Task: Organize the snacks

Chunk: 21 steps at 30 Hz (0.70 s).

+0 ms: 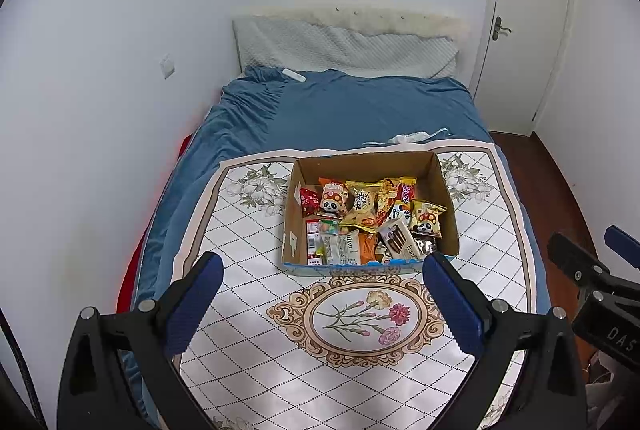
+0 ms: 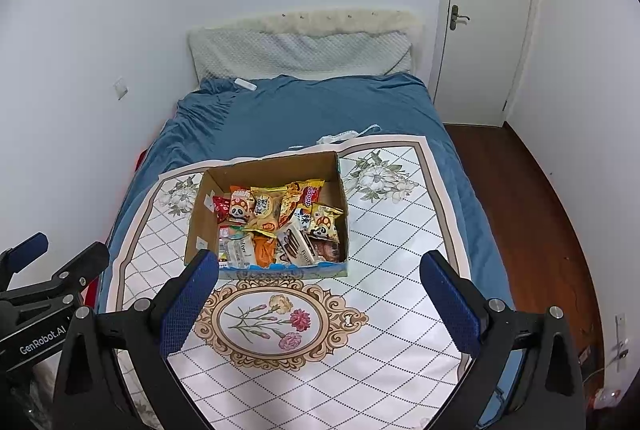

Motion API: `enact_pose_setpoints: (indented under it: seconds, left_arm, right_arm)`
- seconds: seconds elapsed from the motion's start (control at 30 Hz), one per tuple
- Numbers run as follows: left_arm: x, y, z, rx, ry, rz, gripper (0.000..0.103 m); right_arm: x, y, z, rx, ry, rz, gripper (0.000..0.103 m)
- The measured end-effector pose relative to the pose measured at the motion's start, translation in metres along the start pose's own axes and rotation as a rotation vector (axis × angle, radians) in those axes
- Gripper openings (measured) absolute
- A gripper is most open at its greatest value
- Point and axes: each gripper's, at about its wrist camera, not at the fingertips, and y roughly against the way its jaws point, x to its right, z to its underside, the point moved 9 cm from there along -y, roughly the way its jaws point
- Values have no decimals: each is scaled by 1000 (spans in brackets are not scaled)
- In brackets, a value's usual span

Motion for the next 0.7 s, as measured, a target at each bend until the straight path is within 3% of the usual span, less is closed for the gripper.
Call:
enact_pose_setpoints:
  seconds: [0.7]
  left_arm:
    - [-2, 3, -1, 3, -2, -3, 102]
  right_arm:
    - [4, 8, 0, 6, -1, 3, 102]
